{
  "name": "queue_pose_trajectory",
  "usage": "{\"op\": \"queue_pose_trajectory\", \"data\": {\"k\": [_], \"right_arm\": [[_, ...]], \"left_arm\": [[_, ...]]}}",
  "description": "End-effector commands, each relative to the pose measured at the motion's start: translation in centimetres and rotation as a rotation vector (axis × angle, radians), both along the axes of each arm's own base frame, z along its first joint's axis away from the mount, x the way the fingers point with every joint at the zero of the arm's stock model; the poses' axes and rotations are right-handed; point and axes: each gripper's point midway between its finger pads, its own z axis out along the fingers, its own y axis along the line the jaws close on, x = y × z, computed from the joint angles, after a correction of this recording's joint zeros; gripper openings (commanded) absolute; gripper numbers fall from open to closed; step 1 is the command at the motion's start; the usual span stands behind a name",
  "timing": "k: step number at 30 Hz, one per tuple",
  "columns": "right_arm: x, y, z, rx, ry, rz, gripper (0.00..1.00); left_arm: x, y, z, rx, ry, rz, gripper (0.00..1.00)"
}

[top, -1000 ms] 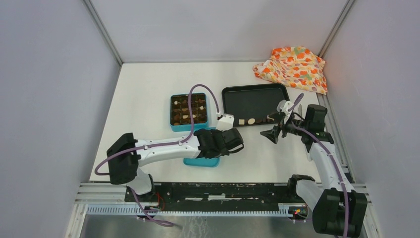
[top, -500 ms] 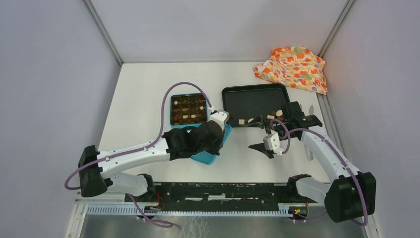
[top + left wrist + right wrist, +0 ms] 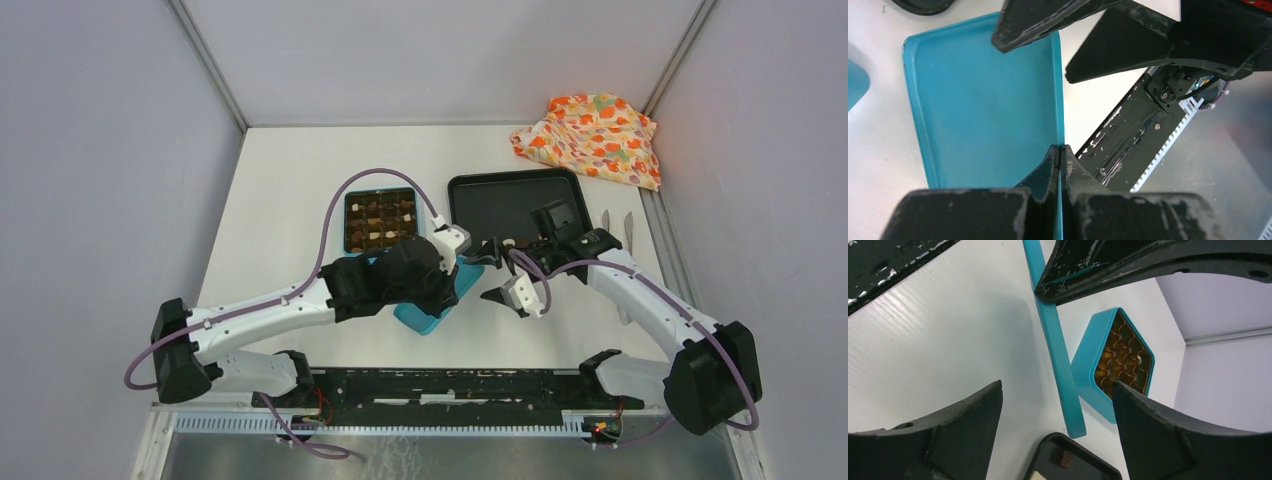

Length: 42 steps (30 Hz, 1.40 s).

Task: Pack the chocolate
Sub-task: Pick up the box lid from the center of the board.

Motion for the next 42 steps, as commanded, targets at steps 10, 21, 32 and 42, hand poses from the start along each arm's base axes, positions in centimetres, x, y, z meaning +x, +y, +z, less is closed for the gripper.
{"op": "queue_pose_trajectory", "data": {"k": [10, 21, 32, 42], "right_arm": [[0.6, 0.9, -1.5, -0.063, 0.014, -0.042, 0.50], [-1.4, 0.0, -1.9, -0.063, 0.024, -0.031, 0.09], [-2.0, -1.6, -0.5, 0.031, 0.202, -0.195, 0.00], [-0.3, -3.1, 3.0, 0.148, 0.494, -0.358, 0.00]], "left_arm": [[-1.0, -2.6, 2.1, -0.047, -0.051, -0.238, 0.02], [0.1, -1.9, 2.8, -0.045, -0.081, -0.209, 0.02], [2.1, 0.9, 8.5, -0.215, -0.274, -0.039, 0.79], [8.7, 10.5, 11.9, -0.214, -0.516, 0.522, 1.00]]}}
